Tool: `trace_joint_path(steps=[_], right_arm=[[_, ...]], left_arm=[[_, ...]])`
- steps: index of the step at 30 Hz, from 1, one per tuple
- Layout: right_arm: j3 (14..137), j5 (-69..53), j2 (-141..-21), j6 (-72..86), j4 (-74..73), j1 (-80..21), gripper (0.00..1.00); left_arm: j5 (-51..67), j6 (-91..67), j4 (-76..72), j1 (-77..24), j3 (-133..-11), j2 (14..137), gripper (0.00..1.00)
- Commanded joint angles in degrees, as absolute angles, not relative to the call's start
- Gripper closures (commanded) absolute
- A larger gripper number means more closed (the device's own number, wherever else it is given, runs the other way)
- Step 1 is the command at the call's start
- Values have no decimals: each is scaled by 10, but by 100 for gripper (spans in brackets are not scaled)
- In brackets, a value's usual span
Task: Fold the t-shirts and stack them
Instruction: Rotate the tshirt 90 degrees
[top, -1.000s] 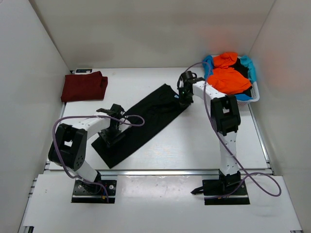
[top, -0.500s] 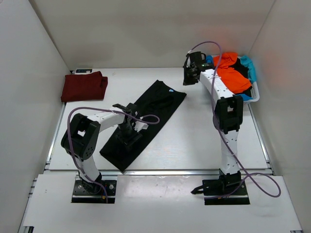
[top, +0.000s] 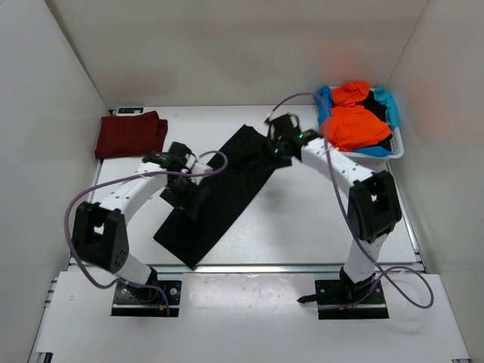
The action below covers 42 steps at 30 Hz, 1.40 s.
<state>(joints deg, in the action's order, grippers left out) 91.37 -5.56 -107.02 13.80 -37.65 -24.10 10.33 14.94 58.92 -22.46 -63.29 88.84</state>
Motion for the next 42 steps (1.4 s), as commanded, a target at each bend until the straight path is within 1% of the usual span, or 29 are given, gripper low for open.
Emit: trace_joint_path(steps=[1, 2, 5, 8, 10, 12, 14, 17, 18, 21, 23, 25, 27, 28, 29, 30, 32, 34, 37, 42], right_arm=[[809, -69, -974, 183, -320, -326, 52], [766, -68, -939, 209, -293, -346, 49], [680, -64, -868, 261, -228, -387, 45], [644, -24, -831, 312, -206, -439, 42], [605, -17, -818, 370, -170, -472, 43], [568, -2, -817, 423, -122, -524, 42], [559, 26, -834, 473, -122, -563, 42], [583, 32, -874, 529, -153, -608, 40], [590, 39, -886, 537, -163, -628, 38], [605, 52, -910, 583, -184, -648, 31], [603, 42, -936, 629, -171, -654, 23], [621, 45, -960, 651, -164, -670, 21], [681, 63, -999, 684, -195, -683, 20], [719, 62, -1026, 688, -209, -692, 21], [738, 71, -1057, 697, -234, -699, 21], [787, 78, -1076, 704, -252, -702, 21], [879, 87, -1145, 725, -348, -711, 21], [909, 75, -1178, 767, -390, -712, 22], [909, 77, -1192, 807, -400, -723, 24], [1004, 106, -1242, 808, -493, -737, 23]], left_arm=[[53, 146, 590, -153, -661, 833, 1], [40, 139, 579, -143, -656, 824, 1], [-41, 113, 560, -118, -640, 809, 2], [-88, 101, 555, -86, -628, 811, 1], [-92, 96, 554, -63, -623, 819, 1], [-70, 81, 556, -40, -633, 837, 1], [-19, 61, 559, -26, -636, 845, 2], [-3, 44, 563, -40, -614, 822, 1], [3, 43, 556, -45, -609, 817, 1], [1, 34, 545, -41, -575, 797, 1], [11, 29, 540, -33, -551, 801, 1], [1, 29, 539, -31, -549, 799, 1], [8, 29, 541, -33, -550, 807, 1], [14, 31, 541, -35, -549, 813, 2], [25, 30, 539, -40, -548, 823, 1], [31, 31, 541, -45, -551, 837, 2], [39, 28, 542, -35, -555, 849, 1], [57, 29, 542, -11, -562, 863, 1], [58, 30, 536, -9, -556, 874, 3], [48, 26, 504, -27, -529, 837, 1]])
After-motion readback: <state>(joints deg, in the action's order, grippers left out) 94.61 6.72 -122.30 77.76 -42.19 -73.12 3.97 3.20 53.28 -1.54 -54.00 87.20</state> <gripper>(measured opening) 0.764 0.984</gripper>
